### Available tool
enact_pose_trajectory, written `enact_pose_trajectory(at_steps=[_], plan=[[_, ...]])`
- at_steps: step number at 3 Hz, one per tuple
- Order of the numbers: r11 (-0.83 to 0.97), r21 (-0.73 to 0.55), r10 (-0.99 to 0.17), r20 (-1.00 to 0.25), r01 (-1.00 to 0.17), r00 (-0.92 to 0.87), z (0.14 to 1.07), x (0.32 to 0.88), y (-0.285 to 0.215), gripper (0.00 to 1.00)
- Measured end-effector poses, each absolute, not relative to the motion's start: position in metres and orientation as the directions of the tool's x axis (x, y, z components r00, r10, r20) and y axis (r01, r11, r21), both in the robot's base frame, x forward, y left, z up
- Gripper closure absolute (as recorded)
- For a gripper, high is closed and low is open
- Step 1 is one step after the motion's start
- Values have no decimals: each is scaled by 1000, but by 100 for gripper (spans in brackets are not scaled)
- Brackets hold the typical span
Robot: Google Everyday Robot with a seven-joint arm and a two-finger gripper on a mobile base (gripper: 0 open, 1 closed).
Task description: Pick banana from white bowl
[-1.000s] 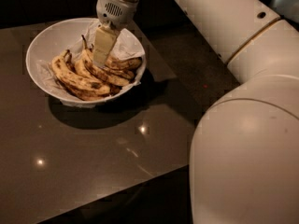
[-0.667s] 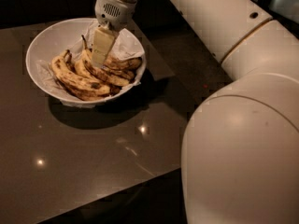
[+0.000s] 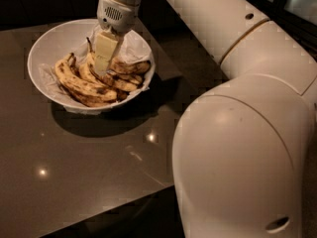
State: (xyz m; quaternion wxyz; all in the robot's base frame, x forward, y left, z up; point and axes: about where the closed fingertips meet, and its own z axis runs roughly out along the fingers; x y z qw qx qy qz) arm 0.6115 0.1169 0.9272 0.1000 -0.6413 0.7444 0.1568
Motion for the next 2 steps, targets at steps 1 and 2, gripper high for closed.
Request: enact_pose_trajectory(at_steps=[1,2], plan=[[138,114,-926,-338,-984,-169,922,616,119,47],[146,117,-928,-327,-982,-177,918,620,121,49]])
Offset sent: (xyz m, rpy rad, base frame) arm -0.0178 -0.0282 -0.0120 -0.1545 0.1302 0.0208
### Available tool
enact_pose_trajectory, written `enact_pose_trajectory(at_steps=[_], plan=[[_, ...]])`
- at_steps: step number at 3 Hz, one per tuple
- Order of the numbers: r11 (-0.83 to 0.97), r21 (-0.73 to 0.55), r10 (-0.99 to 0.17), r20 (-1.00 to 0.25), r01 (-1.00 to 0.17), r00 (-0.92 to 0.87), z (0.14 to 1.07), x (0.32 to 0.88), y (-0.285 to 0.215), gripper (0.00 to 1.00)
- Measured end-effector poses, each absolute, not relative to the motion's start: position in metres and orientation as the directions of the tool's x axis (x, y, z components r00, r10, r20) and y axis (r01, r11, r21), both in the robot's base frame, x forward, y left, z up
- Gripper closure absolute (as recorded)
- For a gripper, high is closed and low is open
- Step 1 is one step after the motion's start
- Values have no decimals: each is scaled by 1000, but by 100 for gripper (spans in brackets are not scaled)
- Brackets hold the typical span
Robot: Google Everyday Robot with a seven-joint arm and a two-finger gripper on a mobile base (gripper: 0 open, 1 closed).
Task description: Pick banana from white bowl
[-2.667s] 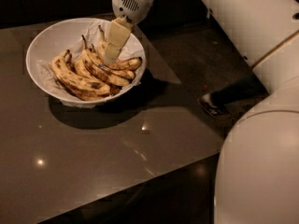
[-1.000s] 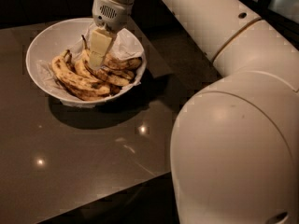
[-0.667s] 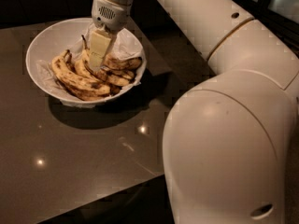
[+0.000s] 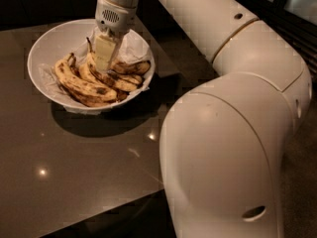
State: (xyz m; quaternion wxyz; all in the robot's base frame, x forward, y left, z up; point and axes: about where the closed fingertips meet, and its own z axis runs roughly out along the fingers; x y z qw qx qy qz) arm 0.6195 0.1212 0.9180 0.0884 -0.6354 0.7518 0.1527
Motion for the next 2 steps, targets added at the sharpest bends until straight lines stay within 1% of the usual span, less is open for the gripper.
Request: enact_pose_trajectory(at_steps=[2], plan=[[163,136,-931,-306,-977,-197,906,626,122,48]])
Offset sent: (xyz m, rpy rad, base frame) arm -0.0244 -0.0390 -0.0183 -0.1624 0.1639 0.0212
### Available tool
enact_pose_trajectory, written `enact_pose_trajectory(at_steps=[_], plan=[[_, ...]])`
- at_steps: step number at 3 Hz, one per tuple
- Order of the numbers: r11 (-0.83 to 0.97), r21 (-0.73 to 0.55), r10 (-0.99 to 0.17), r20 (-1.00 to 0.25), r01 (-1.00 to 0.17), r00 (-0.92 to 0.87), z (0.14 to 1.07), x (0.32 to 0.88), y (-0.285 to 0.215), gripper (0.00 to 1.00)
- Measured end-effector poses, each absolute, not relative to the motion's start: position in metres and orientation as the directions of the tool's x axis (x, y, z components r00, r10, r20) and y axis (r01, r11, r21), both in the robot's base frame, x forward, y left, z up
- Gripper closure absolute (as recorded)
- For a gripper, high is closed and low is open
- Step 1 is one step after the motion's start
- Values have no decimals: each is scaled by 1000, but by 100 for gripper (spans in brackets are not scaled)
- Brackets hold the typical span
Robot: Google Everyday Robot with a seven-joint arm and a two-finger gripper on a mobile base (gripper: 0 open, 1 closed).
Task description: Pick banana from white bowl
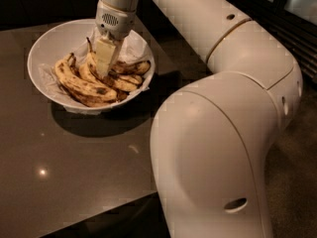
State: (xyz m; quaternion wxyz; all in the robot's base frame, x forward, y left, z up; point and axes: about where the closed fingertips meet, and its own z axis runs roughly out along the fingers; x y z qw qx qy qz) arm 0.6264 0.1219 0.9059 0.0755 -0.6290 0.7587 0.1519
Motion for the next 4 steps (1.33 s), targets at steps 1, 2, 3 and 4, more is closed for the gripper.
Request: enact_pose_trajectory(at_steps=[1,2,3,4], plan=[[168,148,-934,-293,-975,-206,898,628,121,47],[167,163,-936,-283,-972,-208,890,630,121,46],[167,168,-937,-280,-972,-209,888,630,121,45],[167,168,-937,-280,-972,-209,888,630,121,56]])
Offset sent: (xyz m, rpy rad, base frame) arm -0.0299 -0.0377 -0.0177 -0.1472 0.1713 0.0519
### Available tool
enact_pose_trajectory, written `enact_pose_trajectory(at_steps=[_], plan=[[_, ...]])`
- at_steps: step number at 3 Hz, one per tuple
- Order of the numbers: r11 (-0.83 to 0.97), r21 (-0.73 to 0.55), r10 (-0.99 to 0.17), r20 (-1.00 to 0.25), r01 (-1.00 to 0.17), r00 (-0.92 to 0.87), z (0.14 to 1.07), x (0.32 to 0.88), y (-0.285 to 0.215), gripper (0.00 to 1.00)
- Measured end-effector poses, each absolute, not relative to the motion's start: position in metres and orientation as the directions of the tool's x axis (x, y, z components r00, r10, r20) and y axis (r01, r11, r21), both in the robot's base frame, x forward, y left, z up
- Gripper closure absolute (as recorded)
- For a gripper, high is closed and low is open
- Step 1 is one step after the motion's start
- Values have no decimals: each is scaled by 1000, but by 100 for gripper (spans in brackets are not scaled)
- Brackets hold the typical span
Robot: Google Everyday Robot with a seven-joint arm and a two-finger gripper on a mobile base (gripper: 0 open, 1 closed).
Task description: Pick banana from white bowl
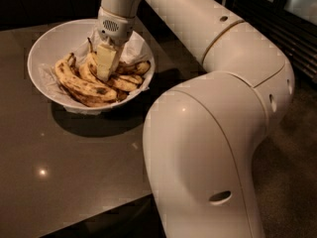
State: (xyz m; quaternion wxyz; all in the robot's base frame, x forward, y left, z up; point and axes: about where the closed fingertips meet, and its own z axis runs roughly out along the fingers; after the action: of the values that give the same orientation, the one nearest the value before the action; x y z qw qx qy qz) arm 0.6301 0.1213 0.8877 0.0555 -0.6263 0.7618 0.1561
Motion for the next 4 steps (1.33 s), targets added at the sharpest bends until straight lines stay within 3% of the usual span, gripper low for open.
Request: enact_pose_trajectory(at_steps=[1,2,4], plan=[[167,168,-937,-280,-972,-209,887,630,121,73],[167,168,-937,-281,-972,-209,887,630,121,98],[186,104,-906,-367,-977,-212,908,627,109,100]])
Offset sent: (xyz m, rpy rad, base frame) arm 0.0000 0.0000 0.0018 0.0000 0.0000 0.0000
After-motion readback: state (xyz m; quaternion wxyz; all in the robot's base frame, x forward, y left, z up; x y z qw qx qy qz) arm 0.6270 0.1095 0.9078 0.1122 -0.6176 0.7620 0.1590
